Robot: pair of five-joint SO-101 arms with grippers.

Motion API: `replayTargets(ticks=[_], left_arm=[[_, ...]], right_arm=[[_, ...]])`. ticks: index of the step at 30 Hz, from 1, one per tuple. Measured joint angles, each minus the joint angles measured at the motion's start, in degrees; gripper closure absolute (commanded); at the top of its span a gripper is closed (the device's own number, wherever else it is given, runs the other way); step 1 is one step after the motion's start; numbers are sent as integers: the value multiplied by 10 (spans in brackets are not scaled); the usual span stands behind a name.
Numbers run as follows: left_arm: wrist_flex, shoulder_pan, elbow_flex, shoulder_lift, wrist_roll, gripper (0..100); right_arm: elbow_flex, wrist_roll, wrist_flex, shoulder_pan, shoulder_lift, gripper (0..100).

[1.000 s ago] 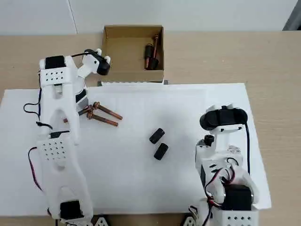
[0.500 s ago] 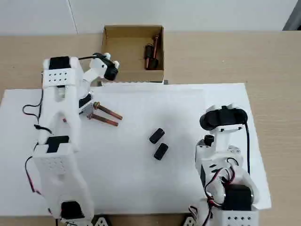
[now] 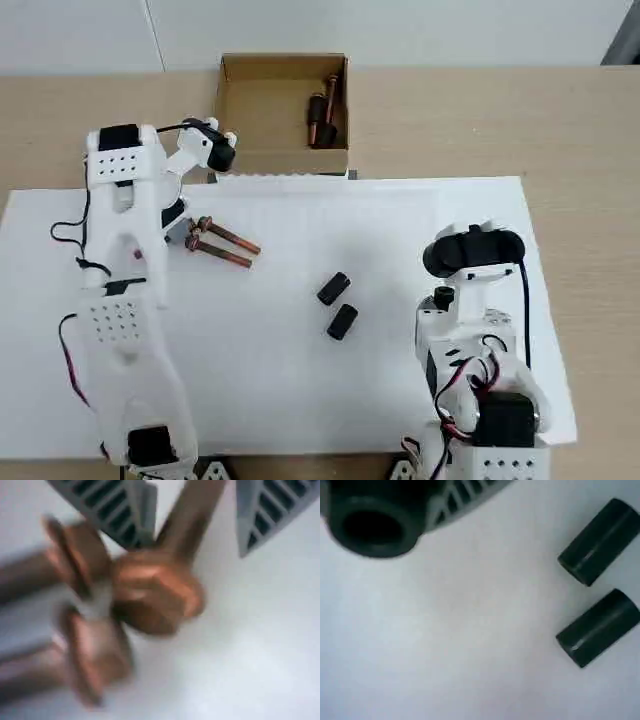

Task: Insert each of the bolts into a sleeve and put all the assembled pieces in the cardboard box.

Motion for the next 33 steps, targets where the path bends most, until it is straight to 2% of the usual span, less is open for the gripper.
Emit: replayTargets(ticks=[3, 9, 23, 27, 33], left_arm=[[3, 0, -40, 29, -1, 895], [6, 4, -74, 51, -1, 996], [4, 18, -80, 49, 4, 995], [-1, 35, -37, -4, 9, 995], [0, 91, 98, -174, 9, 995]], right_arm=[[0, 0, 0, 1, 0, 995], [0, 0, 0, 0, 0, 996], [0, 0, 0, 0, 0, 996], [0, 0, 0, 0, 0, 996], [-7, 0, 0, 0, 0, 996]])
